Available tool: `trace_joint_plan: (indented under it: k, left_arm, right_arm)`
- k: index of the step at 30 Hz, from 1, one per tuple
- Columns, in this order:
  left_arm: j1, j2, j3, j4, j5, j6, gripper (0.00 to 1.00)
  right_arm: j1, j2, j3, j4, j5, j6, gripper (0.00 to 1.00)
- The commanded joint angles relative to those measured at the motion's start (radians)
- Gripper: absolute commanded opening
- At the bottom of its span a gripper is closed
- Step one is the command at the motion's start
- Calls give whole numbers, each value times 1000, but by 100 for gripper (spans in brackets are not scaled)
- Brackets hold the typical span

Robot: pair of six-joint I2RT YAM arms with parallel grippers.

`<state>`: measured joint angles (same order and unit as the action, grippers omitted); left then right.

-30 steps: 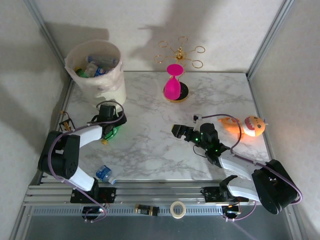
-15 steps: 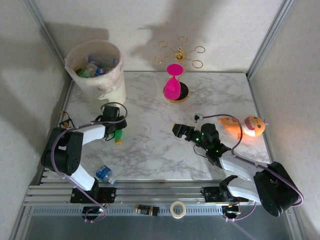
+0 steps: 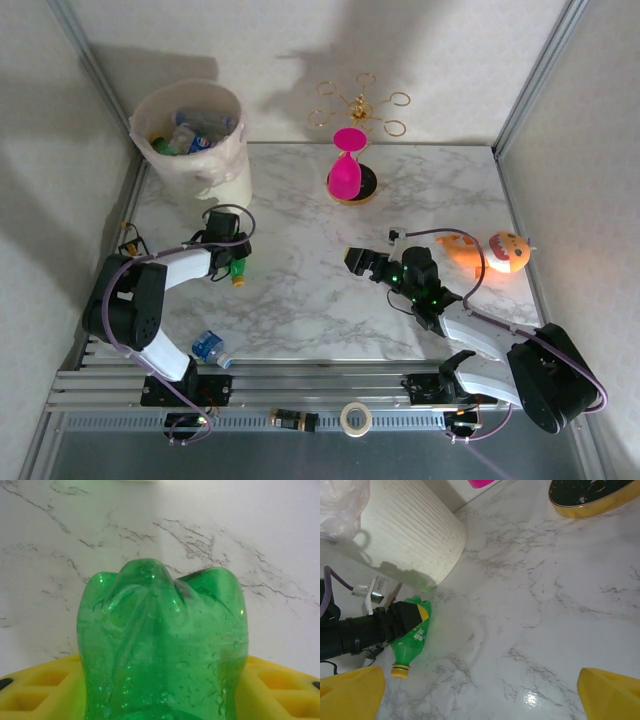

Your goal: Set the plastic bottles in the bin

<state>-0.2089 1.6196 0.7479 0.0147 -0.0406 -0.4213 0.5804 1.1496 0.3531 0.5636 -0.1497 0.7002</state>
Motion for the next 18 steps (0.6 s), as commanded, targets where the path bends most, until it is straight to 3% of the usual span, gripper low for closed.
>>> trace_joint_plan:
  k: [1,7,10,18]
  left_arm:
    - [-7,-42,3,-11,1,-1,27]
    - [-7,-121,-3,-4,17,-16,17]
    - [-8,-165,-1,-10,38,-29,0]
    - [-9,-329,19,-41,67,-78,0]
  right_arm:
    - [4,-17,-14,5,21,-2,99]
    - [4,-22,-17,10,21,-2,99]
    - [4,-22,-18,14,19,-2,99]
    - [4,-37,-32,31,18,2,99]
